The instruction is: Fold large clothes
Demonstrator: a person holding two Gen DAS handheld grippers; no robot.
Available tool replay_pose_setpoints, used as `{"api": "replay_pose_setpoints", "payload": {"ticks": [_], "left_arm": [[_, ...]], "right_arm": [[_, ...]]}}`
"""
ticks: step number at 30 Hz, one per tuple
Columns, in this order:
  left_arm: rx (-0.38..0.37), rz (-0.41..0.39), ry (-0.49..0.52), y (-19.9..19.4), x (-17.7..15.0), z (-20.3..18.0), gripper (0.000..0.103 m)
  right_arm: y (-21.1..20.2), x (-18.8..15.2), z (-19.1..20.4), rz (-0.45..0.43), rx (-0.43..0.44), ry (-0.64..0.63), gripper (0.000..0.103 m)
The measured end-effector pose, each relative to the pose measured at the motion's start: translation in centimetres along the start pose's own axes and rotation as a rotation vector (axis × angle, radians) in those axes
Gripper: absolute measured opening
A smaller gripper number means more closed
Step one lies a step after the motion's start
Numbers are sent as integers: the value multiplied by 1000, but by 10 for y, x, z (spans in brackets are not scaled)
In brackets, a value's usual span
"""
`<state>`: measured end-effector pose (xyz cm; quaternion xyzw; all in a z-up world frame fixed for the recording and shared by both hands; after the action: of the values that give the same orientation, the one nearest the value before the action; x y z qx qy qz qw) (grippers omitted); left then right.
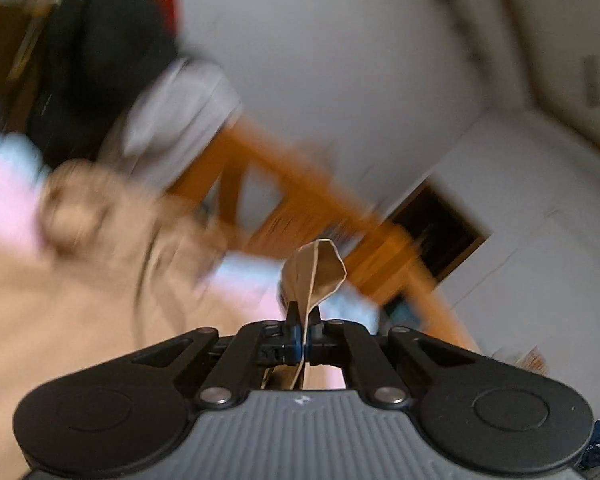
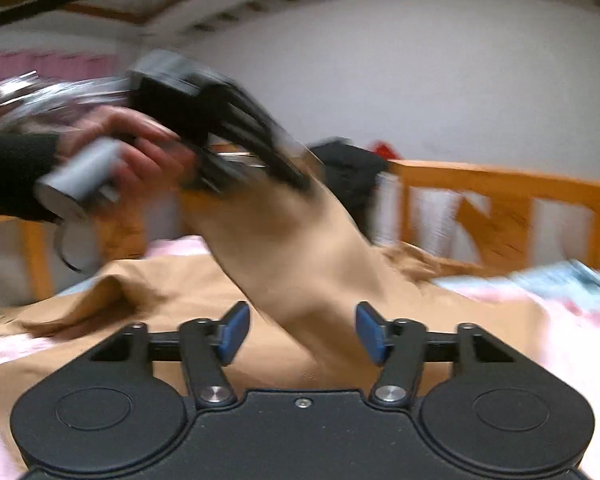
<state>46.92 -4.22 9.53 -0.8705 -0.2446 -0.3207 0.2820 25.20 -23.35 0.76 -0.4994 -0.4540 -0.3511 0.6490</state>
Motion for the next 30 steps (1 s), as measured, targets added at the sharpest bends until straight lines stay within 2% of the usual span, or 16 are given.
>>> {"api": "replay_pose_setpoints", "payload": {"ticks": [3, 6, 9, 12, 14, 15, 16, 18, 19, 21, 23, 25, 27, 30], "left_arm": [[-44, -130, 36, -32, 24, -15, 0], [-12, -178, 54, -54, 21, -7, 0], [40, -168, -13, -65, 2, 18, 0], [90, -149, -90, -71, -20, 46, 0], [111, -141, -135, -71, -27, 62, 0], [119, -135, -150, -72, -30, 68, 0], [128, -132, -155, -72, -33, 75, 0], [134, -140, -156, -78, -35, 83, 0], [137, -148, -158, -79, -35, 85, 0], [153, -150, -174, -83, -43, 91, 0], [195, -110, -197, -76, -61, 102, 0], [248, -60, -200, -59, -82, 117, 0], [304, -14, -171, -37, -104, 129, 0], [365, 42, -126, -10, -129, 142, 0]], "right_arm": [[9, 5, -70, 67, -96, 175, 73], [37, 19, -139, 106, -98, 436, 73], [82, 29, -191, 149, -65, 636, 73], [134, 30, -218, 215, -51, 725, 73], [166, 28, -219, 266, -23, 745, 68], [179, 25, -217, 280, -19, 734, 60], [191, 25, -214, 305, -19, 707, 39], [209, 34, -208, 324, -52, 631, 4], [212, 40, -207, 312, -53, 590, 0], [218, 68, -199, 290, -108, 396, 0], [223, 99, -188, 262, -155, 179, 0], [239, 117, -181, 283, -212, -33, 0], [263, 113, -177, 359, -265, -198, 0], [282, 84, -185, 442, -249, -171, 0]]}}
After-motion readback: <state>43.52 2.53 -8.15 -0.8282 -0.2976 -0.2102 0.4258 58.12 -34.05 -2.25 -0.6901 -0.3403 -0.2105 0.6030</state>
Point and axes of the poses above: each gripper's, at about its wrist camera, not at the fingertips, and y roughly the way its jaws point, z to its left, x to its top, the point moved 8 cm from there along y, roughly the way its jaws point, and after that the axes turned 3 degrees about x, right-handed, at the moved point
